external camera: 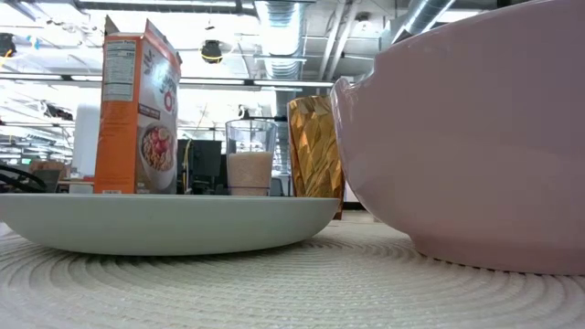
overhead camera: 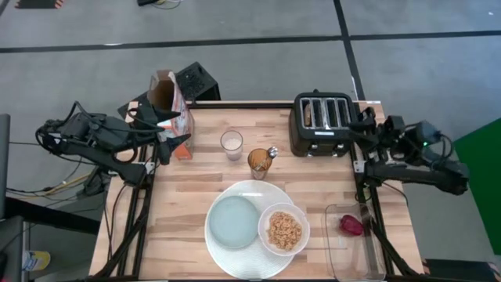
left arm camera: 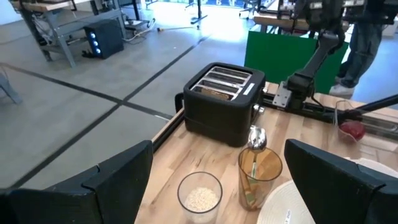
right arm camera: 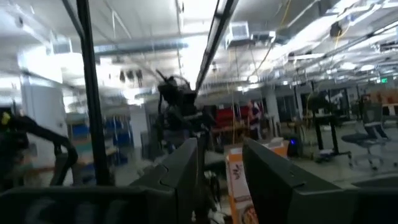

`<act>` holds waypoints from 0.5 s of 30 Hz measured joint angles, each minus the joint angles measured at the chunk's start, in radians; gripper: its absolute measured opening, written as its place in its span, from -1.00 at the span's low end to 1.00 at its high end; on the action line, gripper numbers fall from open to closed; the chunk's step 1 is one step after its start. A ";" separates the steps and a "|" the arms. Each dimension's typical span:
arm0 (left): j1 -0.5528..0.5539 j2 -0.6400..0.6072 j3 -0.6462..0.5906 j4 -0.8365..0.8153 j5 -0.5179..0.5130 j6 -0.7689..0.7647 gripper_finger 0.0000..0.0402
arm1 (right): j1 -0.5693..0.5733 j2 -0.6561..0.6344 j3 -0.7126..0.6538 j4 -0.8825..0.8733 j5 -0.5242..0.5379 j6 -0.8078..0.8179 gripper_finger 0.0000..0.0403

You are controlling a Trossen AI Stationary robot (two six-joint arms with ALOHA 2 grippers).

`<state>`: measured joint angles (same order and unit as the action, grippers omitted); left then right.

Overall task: Arrange a breakfast setting
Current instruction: Put the blue patterned spoon to the left of the gray plate

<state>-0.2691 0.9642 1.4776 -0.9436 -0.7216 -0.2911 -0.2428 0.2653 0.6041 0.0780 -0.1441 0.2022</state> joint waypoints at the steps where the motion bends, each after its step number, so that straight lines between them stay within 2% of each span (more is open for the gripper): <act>1: 0.000 0.000 0.000 0.000 0.000 0.000 0.74 | 0.000 0.032 0.039 -0.030 -0.005 -0.021 -0.25; 7: 0.000 0.000 0.000 -0.001 0.000 0.001 0.74 | 0.000 0.231 0.232 -0.151 0.007 -0.019 -0.25; 15: 0.000 0.000 0.000 -0.011 0.000 0.001 0.74 | 0.000 0.400 0.249 -0.231 0.010 0.220 -0.25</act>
<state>-0.2687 0.9642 1.4776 -0.9545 -0.7219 -0.2905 -0.2428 0.6651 0.8526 -0.1530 -0.1337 0.4227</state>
